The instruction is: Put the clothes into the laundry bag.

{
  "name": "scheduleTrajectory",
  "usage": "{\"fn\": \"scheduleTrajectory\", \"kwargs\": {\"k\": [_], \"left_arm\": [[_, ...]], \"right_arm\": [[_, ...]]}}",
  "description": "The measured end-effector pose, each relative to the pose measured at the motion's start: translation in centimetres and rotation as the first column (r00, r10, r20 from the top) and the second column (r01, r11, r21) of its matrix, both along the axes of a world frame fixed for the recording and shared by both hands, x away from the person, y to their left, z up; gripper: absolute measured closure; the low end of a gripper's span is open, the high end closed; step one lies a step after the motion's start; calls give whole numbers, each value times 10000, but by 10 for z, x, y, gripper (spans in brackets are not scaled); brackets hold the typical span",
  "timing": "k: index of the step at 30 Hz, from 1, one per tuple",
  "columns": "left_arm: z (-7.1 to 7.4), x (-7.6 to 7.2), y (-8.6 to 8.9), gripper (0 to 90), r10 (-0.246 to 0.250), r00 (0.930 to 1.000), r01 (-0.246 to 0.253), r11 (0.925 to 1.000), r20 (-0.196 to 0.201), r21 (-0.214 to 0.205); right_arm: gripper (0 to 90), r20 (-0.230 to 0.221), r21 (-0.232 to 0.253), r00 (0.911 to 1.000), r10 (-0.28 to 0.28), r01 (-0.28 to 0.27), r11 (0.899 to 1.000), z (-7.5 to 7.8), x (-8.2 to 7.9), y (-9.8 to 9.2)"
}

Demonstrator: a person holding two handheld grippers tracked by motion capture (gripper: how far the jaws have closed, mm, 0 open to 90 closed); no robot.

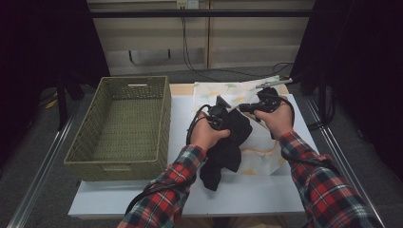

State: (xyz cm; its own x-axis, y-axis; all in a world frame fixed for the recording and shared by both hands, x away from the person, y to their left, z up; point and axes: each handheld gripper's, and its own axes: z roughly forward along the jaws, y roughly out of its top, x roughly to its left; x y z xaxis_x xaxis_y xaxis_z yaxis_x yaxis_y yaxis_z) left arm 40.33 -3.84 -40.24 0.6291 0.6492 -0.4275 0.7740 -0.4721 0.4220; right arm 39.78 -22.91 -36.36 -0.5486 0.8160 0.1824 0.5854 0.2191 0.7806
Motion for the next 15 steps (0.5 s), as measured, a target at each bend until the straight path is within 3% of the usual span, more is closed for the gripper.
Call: {"fn": "scheduleTrajectory", "kwargs": {"k": [4,7,9,11,15], "left_arm": [[-6,2,-2,644,145,9999,-144,9998,70,-111],[-10,4,-4,609,378,9983,-376,9993,443,-54],[-11,5,-4,588,272,9982,-276,9996,531,66],[-14,6,-4,498,445,9959,-444,9990,783,-36],[-16,7,-2,385,597,9956,-587,9981,721,-162]], "right_arm": [[900,-44,7,10000,20,-20,10000,0,0,1],[900,-40,33,10000,48,-48,10000,-1,0,0],[900,-59,12,10000,20,-20,10000,-1,0,0],[900,-50,12,10000,26,-26,10000,-1,-1,-1],[900,-99,1,9999,30,-30,10000,-2,-2,-2]]}}
